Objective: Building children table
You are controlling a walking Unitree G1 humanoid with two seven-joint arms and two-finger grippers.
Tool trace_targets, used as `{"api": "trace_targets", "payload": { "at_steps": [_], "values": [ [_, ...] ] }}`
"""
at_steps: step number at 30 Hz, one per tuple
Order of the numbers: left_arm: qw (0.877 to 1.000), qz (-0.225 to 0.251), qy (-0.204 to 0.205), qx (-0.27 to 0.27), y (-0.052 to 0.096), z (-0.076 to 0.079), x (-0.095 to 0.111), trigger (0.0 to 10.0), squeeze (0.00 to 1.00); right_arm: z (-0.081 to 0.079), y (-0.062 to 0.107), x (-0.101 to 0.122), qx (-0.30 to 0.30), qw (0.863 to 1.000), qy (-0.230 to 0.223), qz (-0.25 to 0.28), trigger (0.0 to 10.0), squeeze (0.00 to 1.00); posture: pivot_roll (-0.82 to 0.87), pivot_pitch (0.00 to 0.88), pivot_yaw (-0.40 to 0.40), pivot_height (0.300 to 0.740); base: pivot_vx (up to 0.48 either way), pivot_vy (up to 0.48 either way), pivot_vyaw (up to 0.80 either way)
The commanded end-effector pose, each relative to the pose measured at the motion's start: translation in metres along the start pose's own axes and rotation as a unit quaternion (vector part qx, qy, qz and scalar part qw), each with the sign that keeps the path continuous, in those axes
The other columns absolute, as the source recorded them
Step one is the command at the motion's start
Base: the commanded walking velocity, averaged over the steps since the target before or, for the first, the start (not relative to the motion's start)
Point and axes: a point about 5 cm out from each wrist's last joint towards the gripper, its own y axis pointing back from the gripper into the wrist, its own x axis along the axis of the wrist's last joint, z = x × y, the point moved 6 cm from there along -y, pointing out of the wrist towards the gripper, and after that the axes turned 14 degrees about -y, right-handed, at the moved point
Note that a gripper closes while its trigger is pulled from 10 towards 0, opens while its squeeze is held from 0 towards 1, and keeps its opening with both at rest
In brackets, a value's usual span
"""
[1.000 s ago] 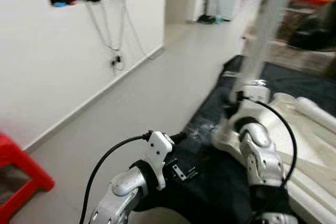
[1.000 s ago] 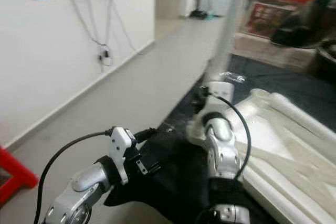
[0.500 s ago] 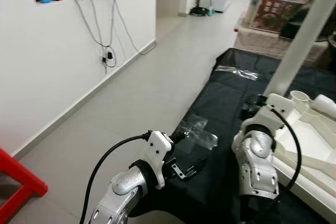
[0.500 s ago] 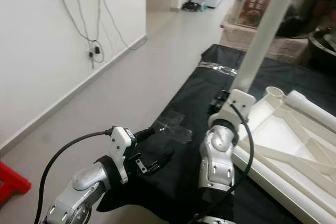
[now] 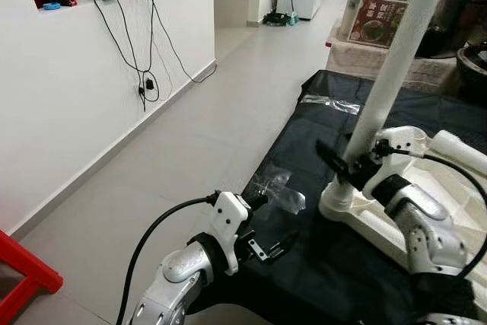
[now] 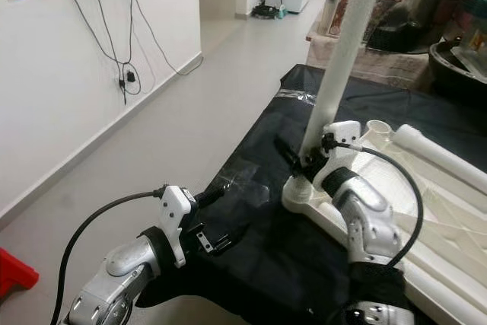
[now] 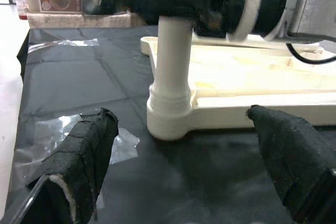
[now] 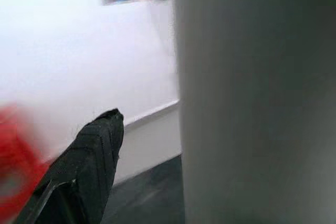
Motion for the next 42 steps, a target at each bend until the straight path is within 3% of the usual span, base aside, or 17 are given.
{"api": "trace_targets", "payload": {
  "at_steps": [1, 6, 7, 9, 19, 21, 22, 25, 27, 28, 30, 35, 36, 37, 38, 40, 42],
  "values": [
    [1.0, -0.002, -0.005, -0.004, -0.002, 0.001, -0.002, 10.0, 0.0, -0.033, -0.016, -0.01, 0.117, 0.992, -0.004, -0.048, 10.0, 0.0, 0.19, 0.0, -0.066, 0.74, 0.0, 0.0, 0.0],
    [1.0, 0.0, -0.007, -0.004, -0.002, 0.0, -0.001, 10.0, 0.0, -0.041, -0.023, -0.007, 0.186, 0.979, 0.005, -0.081, 10.0, 0.0, 0.19, 0.0, -0.07, 0.74, 0.0, 0.0, 0.0],
    [1.0, 0.0, -0.008, -0.004, -0.003, 0.0, -0.002, 10.0, 0.0, -0.04, -0.028, -0.007, 0.184, 0.979, 0.01, -0.085, 0.2, 0.0, 0.2, 0.0, -0.076, 0.74, 0.0, 0.0, 0.0],
    [1.0, 0.0, -0.008, -0.003, -0.002, 0.0, -0.002, 10.0, 0.0, -0.039, -0.031, -0.008, 0.18, 0.98, 0.014, -0.087, 0.0, 0.0, 0.2, 0.0, -0.076, 0.74, 0.0, 0.0, 0.0],
    [1.0, 0.0, -0.009, -0.003, -0.002, -0.002, -0.003, 10.0, 0.0, 0.013, -0.038, 0.008, -0.055, 0.998, 0.0, 0.041, 0.0, 0.0, 0.19, 0.0, -0.07, 0.74, 0.0, 0.0, 0.0],
    [1.0, 0.0, -0.008, -0.003, -0.001, -0.002, -0.003, 10.0, 0.0, 0.058, -0.013, 0.01, -0.263, 0.959, -0.021, 0.1, 0.0, 0.0, 0.17, 0.0, -0.056, 0.74, 0.0, 0.0, 0.0],
    [1.0, 0.0, -0.008, -0.003, -0.001, -0.002, -0.003, 10.0, 0.0, 0.058, -0.013, 0.01, -0.263, 0.959, -0.021, 0.1, 0.0, 0.0, 0.17, 0.0, -0.056, 0.74, 0.0, 0.0, 0.0],
    [1.0, -0.002, -0.007, -0.005, -0.001, -0.001, -0.004, 10.0, 0.0, 0.09, 0.068, 0.006, -0.559, 0.81, -0.032, 0.176, 0.0, 0.0, 0.16, 0.0, -0.042, 0.74, 0.0, 0.0, 0.0],
    [1.0, -0.002, -0.007, -0.005, -0.001, -0.001, -0.004, 10.0, 0.0, 0.09, 0.068, 0.006, -0.559, 0.81, -0.032, 0.176, 0.0, 0.0, 0.16, 0.0, -0.042, 0.74, 0.0, 0.0, 0.0],
    [1.0, -0.002, -0.007, -0.006, -0.001, -0.001, -0.004, 10.0, 0.0, 0.087, 0.083, 0.001, -0.602, 0.774, -0.043, 0.191, 0.0, 0.0, 0.16, 0.0, -0.042, 0.74, 0.0, 0.0, 0.0],
    [1.0, -0.002, -0.006, -0.006, -0.001, -0.001, -0.004, 10.0, 0.0, 0.085, 0.089, -0.003, -0.619, 0.758, -0.052, 0.2, 0.0, 0.0, 0.16, 0.0, -0.042, 0.74, 0.0, 0.0, 0.0],
    [1.0, -0.002, -0.007, -0.005, -0.002, -0.002, -0.004, 10.0, 0.0, 0.077, 0.085, -0.007, -0.629, 0.746, -0.065, 0.207, 0.0, 0.0, 0.17, 0.0, -0.048, 0.74, 0.0, 0.0, 0.0],
    [1.0, -0.002, -0.007, -0.005, -0.002, -0.002, -0.004, 10.0, 0.0, 0.064, 0.057, -0.001, -0.573, 0.787, -0.063, 0.22, 10.0, 0.43, 0.17, 0.0, -0.047, 0.74, 0.0, 0.0, 0.0],
    [1.0, -0.002, -0.007, -0.005, -0.002, -0.002, -0.004, 10.0, 0.0, 0.064, 0.057, -0.001, -0.573, 0.787, -0.063, 0.22, 10.0, 0.43, 0.17, 0.0, -0.047, 0.74, 0.0, 0.0, 0.0],
    [1.0, -0.002, -0.008, -0.005, -0.002, -0.003, -0.005, 10.0, 0.0, 0.053, 0.037, 0.005, -0.527, 0.816, -0.057, 0.233, 10.0, 1.0, 0.17, 0.0, -0.046, 0.74, 0.0, 0.0, 0.0],
    [1.0, -0.002, -0.008, -0.005, -0.002, -0.003, -0.005, 10.0, 0.0, 0.053, 0.037, 0.005, -0.527, 0.816, -0.057, 0.233, 10.0, 1.0, 0.17, 0.0, -0.046, 0.74, 0.0, 0.0, 0.0],
    [1.0, -0.002, -0.008, -0.005, -0.002, -0.003, -0.005, 10.0, 0.0, 0.048, 0.027, 0.011, -0.49, 0.835, -0.044, 0.245, 10.0, 1.0, 0.17, 0.0, -0.051, 0.74, 0.0, 0.0, 0.0]
  ]
}}
